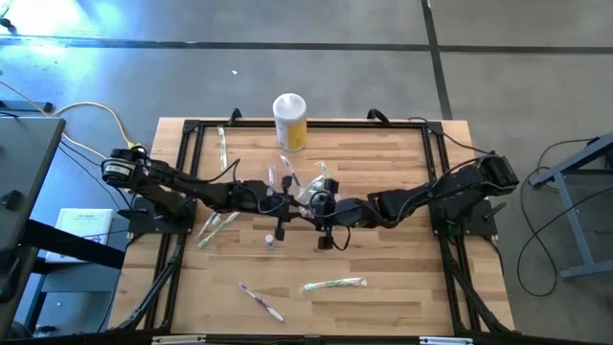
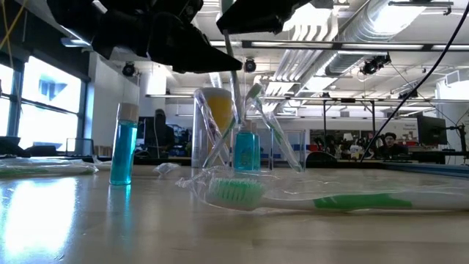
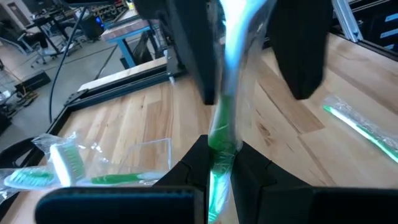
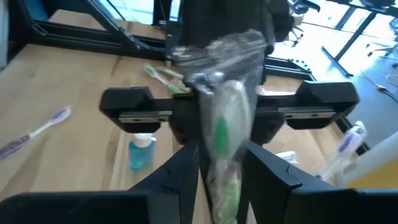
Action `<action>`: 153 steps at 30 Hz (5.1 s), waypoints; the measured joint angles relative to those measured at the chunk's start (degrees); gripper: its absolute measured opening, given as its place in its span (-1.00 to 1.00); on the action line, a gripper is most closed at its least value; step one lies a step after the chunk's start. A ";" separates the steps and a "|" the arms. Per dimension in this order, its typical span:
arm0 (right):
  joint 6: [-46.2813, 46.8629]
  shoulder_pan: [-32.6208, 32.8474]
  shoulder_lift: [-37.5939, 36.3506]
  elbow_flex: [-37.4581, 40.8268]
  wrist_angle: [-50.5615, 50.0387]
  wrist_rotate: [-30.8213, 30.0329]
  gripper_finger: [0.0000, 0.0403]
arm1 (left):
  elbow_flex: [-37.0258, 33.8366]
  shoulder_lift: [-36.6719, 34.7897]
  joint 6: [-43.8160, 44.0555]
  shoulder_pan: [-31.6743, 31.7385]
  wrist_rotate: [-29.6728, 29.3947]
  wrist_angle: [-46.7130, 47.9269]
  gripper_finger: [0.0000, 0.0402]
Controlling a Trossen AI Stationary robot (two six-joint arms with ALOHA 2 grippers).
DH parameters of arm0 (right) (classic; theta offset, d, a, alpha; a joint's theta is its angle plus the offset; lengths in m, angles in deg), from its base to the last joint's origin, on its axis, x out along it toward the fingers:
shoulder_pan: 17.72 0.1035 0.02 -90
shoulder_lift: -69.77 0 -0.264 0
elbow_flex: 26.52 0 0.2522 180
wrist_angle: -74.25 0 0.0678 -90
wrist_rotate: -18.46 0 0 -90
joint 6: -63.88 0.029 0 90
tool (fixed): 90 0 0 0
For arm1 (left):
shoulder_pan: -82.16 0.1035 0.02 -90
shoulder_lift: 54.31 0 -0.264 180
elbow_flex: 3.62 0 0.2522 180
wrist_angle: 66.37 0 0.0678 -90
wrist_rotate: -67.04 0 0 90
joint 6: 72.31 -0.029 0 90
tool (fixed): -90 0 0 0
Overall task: Pick & Place toothbrushing station
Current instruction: Put the green toothbrush into the right section of the transparent organizer, then put the mouthwash into the middle section of the transparent organizer
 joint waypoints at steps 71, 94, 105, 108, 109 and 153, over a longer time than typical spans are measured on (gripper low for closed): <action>4.37 -10.93 -20.09 29.26 20.03 0.34 -0.96 | -4.02 -33.92 -5.67 21.93 8.56 44.53 -0.02; 10.67 -13.56 -11.54 30.40 24.57 1.07 -0.65 | -11.32 -33.92 5.12 33.44 21.33 35.99 -0.02; 8.74 -13.43 -14.53 30.34 24.08 -3.18 -0.06 | -11.32 -33.92 12.13 33.42 21.44 35.95 -0.02; 7.46 -13.03 -16.77 30.34 22.85 -4.42 0.00 | -11.32 -33.92 15.60 33.42 22.14 35.95 -0.02; 7.26 -12.69 -17.90 30.34 22.33 -4.43 0.01 | -11.32 -33.92 15.78 33.42 22.79 35.95 -0.02; 8.99 6.46 -26.46 30.38 8.27 5.05 0.02 | 1.49 -26.37 25.49 -24.46 -17.68 49.79 -0.02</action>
